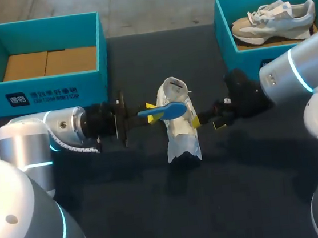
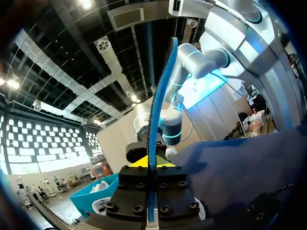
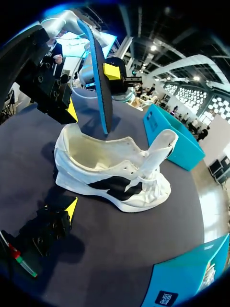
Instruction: Take the shoe out of the shoebox, open the shoe tongue, remove and reinsert the insole, then place the shoe into the shoebox
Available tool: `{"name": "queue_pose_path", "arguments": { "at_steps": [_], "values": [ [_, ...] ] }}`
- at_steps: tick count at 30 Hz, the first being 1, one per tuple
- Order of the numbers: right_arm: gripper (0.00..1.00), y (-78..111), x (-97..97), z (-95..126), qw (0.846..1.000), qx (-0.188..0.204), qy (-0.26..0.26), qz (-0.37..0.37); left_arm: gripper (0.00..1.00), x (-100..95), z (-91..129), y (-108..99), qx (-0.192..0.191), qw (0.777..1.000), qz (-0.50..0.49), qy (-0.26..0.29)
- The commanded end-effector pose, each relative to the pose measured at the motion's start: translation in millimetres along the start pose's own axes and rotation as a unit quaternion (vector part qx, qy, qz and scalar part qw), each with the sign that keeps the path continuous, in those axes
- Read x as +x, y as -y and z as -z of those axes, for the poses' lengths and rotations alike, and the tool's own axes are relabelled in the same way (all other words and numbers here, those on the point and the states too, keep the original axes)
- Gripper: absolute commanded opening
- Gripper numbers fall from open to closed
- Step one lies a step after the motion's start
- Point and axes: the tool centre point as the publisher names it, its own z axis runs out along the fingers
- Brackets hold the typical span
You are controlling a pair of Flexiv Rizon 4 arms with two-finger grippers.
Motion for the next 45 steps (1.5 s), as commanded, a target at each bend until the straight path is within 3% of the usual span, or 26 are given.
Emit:
{"name": "queue_pose_path", "arguments": {
  "at_steps": [1,14,45],
  "values": [
    [1.00,4.5,-1.3,-6,1.000,-0.013,0.001,-0.002,0.00,-1.4,-1,-7,0.003,1.000,0.003,-0.001],
    [1.00,4.9,-0.6,-1,1.000,-0.020,0.008,-0.002,0.00,-9.7,-6,-22,0.013,1.000,-0.004,-0.007],
    [1.00,4.9,-0.6,-1,1.000,-0.020,0.008,-0.002,0.00,1.7,-9,-49,-0.021,0.999,0.002,-0.044]
  ]
}}
